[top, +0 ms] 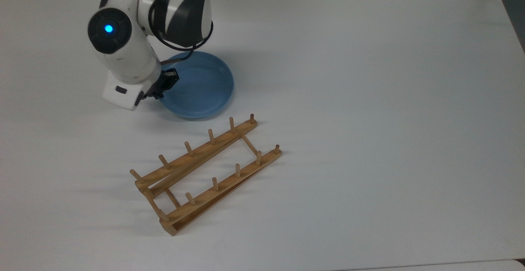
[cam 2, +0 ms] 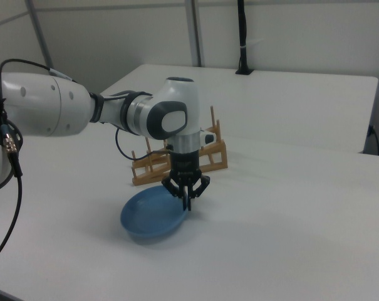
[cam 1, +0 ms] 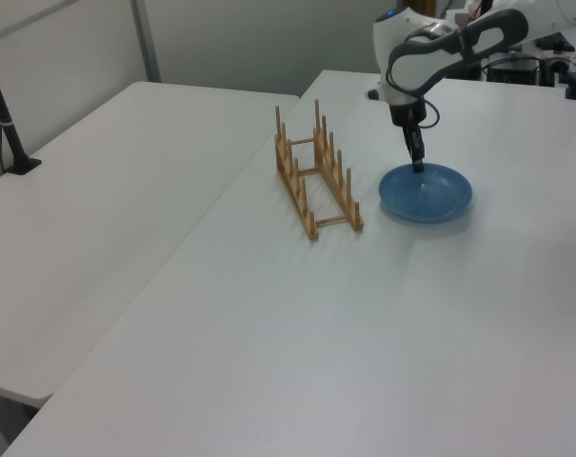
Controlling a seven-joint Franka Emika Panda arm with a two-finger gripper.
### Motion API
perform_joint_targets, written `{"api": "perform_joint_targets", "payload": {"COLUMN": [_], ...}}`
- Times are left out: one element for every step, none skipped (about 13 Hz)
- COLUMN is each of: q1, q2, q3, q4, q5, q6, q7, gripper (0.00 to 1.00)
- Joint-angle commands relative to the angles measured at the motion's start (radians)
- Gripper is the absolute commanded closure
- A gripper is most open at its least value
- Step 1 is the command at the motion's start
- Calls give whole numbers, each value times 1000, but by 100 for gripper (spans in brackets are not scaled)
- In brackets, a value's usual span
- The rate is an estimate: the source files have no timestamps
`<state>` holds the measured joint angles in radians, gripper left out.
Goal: Place plate in plate rack
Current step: 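Close the gripper on the blue plate's rim, then lift the plate and tilt it upright, carrying it above the rack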
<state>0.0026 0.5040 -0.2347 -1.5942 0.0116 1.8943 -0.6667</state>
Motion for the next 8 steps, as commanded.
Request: {"api": "perform_joint_targets", "payload": {"q1": [-29, -30, -32, -30, -30, -27, -26, -23], "q2": [-88, -110, -137, -168, -185, -190, -197, -199], "q3": [-41, -47, -49, -57, -57, -57, -57, -55], "q4": [43, 60, 71, 66, 66, 71, 71, 71], "q5": [-21, -45, -62, -70, -71, -74, -78, -99], "q6": [17, 19, 58, 154, 220, 283, 346, 417], "q7": [-39, -56, -59, -51, -47, -44, -31, -12], "gripper": [100, 100, 100, 100, 100, 100, 100, 100]}}
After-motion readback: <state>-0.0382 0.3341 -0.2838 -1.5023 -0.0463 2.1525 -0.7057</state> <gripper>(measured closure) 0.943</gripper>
